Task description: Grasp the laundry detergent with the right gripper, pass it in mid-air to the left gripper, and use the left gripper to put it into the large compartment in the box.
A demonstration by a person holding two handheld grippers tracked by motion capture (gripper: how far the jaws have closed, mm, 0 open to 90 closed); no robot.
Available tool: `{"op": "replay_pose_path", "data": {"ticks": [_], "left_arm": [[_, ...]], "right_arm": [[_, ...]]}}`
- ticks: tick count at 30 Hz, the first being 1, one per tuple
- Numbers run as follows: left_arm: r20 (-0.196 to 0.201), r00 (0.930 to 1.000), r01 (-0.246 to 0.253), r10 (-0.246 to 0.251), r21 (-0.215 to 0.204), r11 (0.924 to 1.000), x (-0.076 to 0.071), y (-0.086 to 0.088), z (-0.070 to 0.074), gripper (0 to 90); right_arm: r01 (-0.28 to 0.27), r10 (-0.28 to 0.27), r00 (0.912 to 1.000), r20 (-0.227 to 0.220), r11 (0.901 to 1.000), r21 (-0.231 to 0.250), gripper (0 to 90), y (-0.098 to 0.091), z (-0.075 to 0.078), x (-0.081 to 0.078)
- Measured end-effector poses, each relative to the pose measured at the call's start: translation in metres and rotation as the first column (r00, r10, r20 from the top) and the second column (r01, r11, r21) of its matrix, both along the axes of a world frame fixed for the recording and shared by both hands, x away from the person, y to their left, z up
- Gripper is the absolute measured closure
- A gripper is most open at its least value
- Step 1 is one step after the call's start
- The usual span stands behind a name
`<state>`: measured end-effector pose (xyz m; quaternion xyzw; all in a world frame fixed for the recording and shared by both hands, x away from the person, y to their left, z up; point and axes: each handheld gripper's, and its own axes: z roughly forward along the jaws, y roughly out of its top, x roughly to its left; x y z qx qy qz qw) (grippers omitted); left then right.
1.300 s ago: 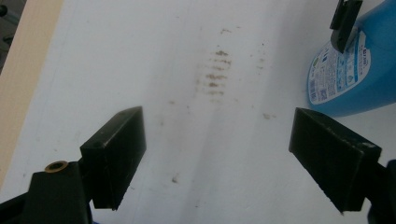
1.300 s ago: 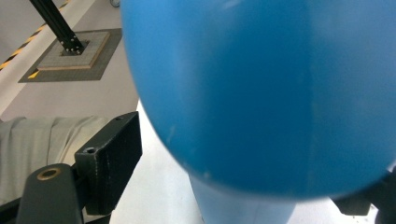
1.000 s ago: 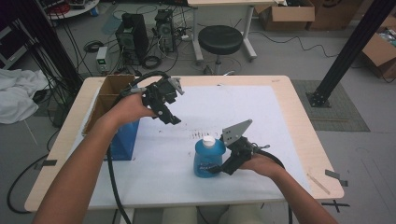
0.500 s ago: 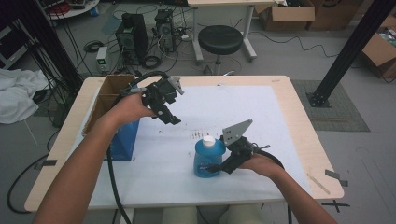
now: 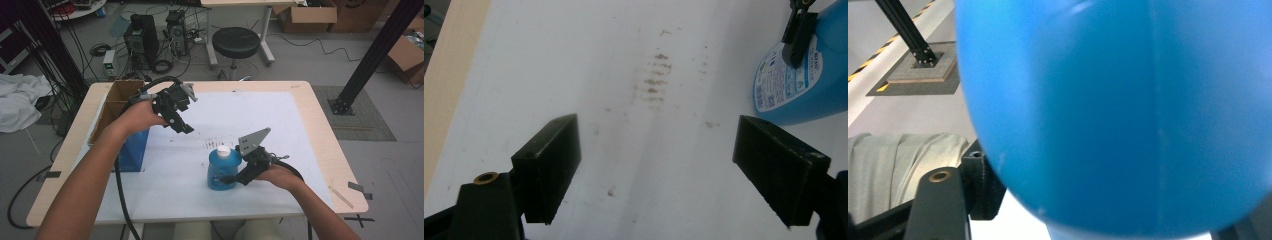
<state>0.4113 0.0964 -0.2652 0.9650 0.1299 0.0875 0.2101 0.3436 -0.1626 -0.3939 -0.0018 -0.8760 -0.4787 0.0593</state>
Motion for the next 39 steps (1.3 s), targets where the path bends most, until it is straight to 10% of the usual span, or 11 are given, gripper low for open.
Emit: {"op": "replay_pose_path", "data": {"ticks": [39], "left_arm": [[0.002,1.0000,0.004,-0.004,-0.005,1.0000,-0.0012,-0.0009,-0.0013,20.9]], "right_arm": [[0.001,-0.002,0.9981,0.062,0.9997,0.024,43.8,0.0005,-0.0009,-0.0010]]}}
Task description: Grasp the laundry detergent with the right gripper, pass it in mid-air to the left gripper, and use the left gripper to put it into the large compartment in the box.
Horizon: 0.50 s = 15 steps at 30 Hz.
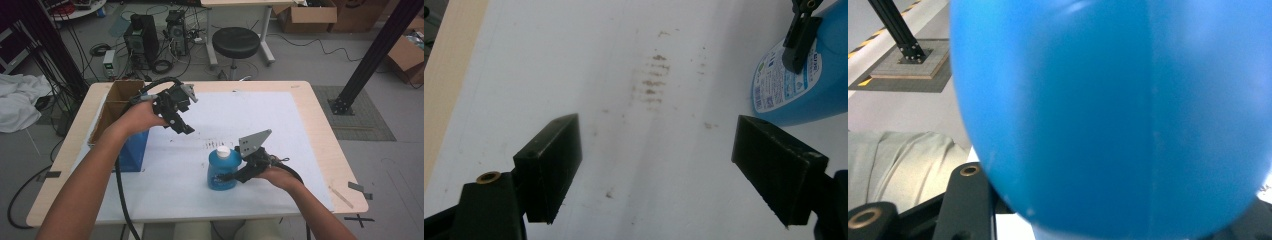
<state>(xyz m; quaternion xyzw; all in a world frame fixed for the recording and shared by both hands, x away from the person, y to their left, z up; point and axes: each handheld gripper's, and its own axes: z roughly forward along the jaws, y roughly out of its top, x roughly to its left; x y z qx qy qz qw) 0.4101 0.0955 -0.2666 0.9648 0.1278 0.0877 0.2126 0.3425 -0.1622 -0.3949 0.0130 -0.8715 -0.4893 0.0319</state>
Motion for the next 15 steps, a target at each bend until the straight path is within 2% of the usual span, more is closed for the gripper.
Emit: {"op": "replay_pose_path", "data": {"ticks": [10,15], "left_arm": [[0.005,1.0000,-0.002,0.002,-0.008,1.0000,-0.006,0.000,0.005,21.5],[0.007,0.9999,0.009,-0.009,-0.007,0.9999,-0.013,-0.003,0.008,21.3]], "right_arm": [[-0.016,0.016,0.9999,-0.004,0.9999,-0.003,44.1,-0.001,0.001,-0.001],[-0.010,0.010,0.9999,-0.003,0.9998,0.017,44.2,-0.004,0.005,-0.002]]}}
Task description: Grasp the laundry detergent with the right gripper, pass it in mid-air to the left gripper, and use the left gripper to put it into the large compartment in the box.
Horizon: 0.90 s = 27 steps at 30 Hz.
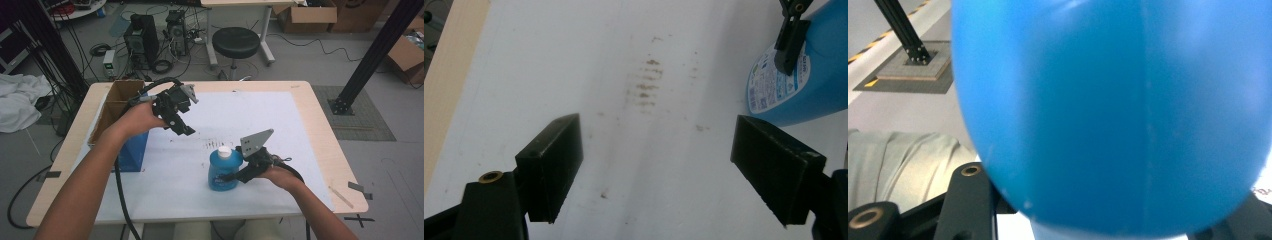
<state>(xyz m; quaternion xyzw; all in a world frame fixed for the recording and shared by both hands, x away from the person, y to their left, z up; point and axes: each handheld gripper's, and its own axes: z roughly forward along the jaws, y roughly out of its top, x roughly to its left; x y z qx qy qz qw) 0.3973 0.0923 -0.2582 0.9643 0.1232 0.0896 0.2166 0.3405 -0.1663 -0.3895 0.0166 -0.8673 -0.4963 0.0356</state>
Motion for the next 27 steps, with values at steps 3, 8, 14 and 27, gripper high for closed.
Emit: {"op": "replay_pose_path", "data": {"ticks": [3,8,14,27], "left_arm": [[-0.004,1.0000,0.003,-0.003,-0.001,1.0000,-0.005,-0.003,0.004,21.3],[-0.003,0.9998,0.019,-0.019,-0.007,0.9998,-0.015,-0.008,0.013,21.2],[-0.017,0.9980,0.061,-0.061,0.005,0.9981,-0.033,-0.020,0.028,20.9],[-0.030,0.9875,0.155,-0.155,0.008,0.9879,-0.064,-0.054,0.052,19.8]], "right_arm": [[0.013,-0.014,0.9999,0.003,0.9999,0.011,44.2,-0.005,0.006,0.001],[0.020,-0.020,0.9997,0.017,0.9998,0.003,44.2,-0.007,0.012,0.000],[0.026,-0.026,0.9993,0.028,0.9996,-0.011,44.3,-0.011,0.021,0.000],[0.045,-0.044,0.9980,0.045,0.9988,-0.021,44.3,-0.025,0.034,-0.002]]}}
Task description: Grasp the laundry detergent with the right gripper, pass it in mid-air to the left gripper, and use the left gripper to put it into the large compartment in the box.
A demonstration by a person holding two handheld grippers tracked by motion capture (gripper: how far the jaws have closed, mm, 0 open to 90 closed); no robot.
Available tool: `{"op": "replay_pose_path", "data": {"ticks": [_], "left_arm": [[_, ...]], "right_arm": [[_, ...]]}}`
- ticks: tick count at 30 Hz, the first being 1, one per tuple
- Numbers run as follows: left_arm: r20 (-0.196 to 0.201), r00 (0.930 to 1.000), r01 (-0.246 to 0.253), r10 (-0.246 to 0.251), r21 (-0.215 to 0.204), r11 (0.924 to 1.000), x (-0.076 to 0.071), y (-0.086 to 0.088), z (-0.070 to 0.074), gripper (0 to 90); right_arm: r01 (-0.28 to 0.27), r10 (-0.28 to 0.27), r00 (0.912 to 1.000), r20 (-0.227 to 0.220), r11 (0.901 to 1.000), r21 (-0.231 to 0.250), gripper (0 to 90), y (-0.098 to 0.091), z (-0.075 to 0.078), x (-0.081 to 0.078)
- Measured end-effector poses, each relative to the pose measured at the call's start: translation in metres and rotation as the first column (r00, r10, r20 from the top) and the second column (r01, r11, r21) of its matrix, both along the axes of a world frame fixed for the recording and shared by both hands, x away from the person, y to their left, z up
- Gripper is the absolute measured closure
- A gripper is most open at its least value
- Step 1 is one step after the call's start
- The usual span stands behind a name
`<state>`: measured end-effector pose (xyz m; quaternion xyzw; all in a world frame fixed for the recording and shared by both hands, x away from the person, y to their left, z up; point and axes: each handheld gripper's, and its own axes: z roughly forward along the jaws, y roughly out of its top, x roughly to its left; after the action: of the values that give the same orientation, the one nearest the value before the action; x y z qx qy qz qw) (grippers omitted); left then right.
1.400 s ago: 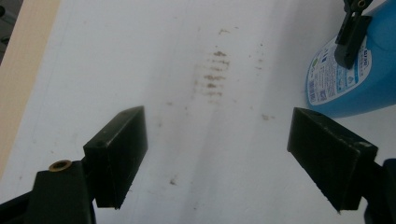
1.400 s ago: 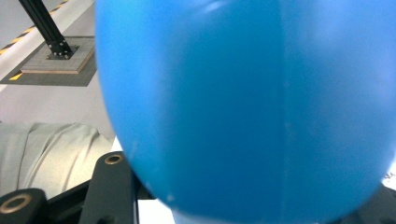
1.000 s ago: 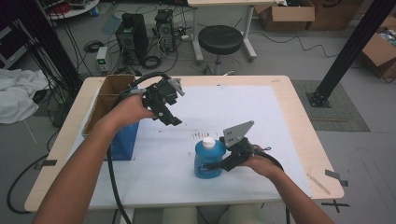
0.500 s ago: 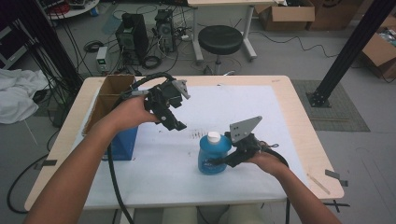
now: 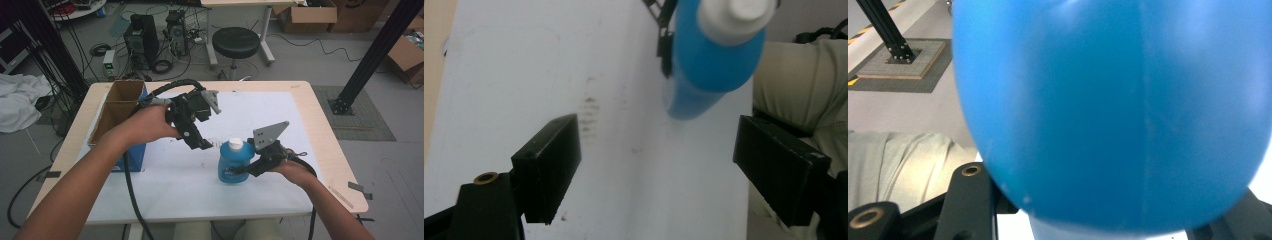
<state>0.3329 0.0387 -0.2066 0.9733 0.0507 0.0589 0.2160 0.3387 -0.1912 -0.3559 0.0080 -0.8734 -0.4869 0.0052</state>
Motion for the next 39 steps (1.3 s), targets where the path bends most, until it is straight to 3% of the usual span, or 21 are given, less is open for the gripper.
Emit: {"op": "replay_pose_path", "data": {"ticks": [8,21,27,39], "left_arm": [[-0.012,0.9982,0.059,-0.059,0.018,0.9981,-0.015,-0.026,0.010,19.5],[-0.036,0.9949,0.096,-0.094,0.057,0.9937,-0.019,-0.049,0.016,19.4],[-0.058,0.9935,0.102,-0.098,0.074,0.9921,-0.017,-0.057,0.010,19.4],[-0.077,0.9922,0.106,-0.098,0.101,0.9892,-0.011,-0.067,-0.002,19.5]], "right_arm": [[0.004,-0.004,1.0000,0.004,1.0000,0.005,44.4,-0.005,0.007,-0.005],[-0.019,0.019,0.9998,-0.006,0.9997,-0.014,44.5,-0.001,0.011,-0.008],[-0.027,0.026,0.9996,-0.011,0.9991,-0.033,44.5,0.003,0.012,-0.008],[-0.019,0.019,0.9995,-0.024,0.9995,-0.026,44.5,0.006,0.014,-0.005]]}}
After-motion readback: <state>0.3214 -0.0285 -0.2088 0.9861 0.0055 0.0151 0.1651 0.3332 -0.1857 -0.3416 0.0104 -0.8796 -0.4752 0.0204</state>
